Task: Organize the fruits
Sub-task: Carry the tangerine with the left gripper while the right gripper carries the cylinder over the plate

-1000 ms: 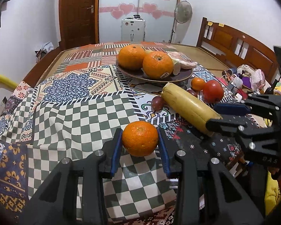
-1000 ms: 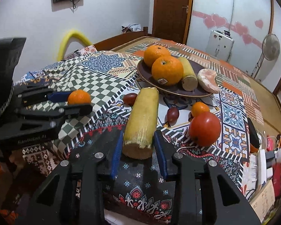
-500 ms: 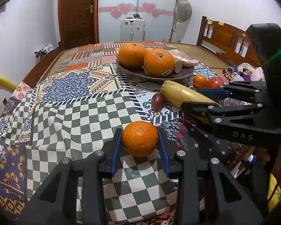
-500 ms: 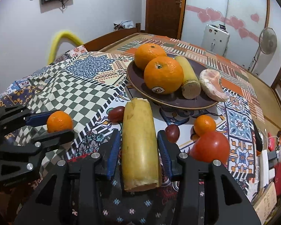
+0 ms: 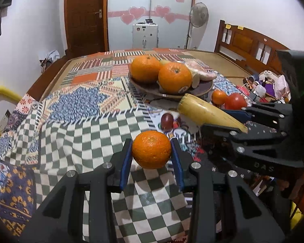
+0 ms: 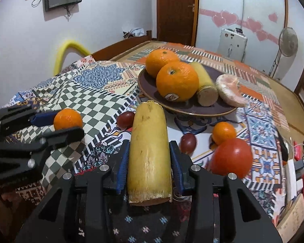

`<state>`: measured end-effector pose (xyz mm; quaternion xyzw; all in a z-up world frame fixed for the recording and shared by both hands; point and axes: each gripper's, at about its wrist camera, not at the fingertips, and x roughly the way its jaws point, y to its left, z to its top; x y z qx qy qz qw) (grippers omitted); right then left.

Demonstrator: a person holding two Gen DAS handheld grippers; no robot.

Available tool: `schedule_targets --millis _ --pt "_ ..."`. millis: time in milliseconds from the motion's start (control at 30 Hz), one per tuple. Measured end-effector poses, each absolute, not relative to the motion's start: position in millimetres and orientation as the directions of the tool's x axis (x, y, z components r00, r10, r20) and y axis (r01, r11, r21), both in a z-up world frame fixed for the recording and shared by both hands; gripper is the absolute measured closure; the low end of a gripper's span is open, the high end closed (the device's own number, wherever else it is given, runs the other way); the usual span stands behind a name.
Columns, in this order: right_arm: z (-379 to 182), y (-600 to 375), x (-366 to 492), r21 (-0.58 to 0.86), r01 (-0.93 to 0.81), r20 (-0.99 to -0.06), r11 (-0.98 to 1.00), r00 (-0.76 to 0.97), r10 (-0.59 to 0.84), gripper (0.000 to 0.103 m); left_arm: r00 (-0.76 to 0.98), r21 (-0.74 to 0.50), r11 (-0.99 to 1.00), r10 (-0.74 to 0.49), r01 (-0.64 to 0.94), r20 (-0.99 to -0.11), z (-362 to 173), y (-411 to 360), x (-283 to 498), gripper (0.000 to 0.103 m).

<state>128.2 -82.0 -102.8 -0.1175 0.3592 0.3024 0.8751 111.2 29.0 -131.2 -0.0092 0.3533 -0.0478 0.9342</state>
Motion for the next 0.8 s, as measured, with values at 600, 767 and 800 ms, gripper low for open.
schedule_targets --millis 600,767,800 --pt "-55 -123 155 -0.009 -0.535 -0.594 0.845 0.682 0.425 0.068 0.804 0.002 0.996 -0.071 0.089 -0.590 -87 15 151 0.066" --pt "-46 -129 167 -0.024 -0.520 -0.571 0.854 0.708 0.416 0.068 0.809 0.019 0.996 -0.057 0.084 -0.585 -84 11 167 0.066" --pt "-45 -129 170 -0.021 -0.518 -0.566 0.855 0.711 0.417 0.068 0.809 0.025 0.996 -0.054 0.085 -0.586 -84 10 171 0.066"
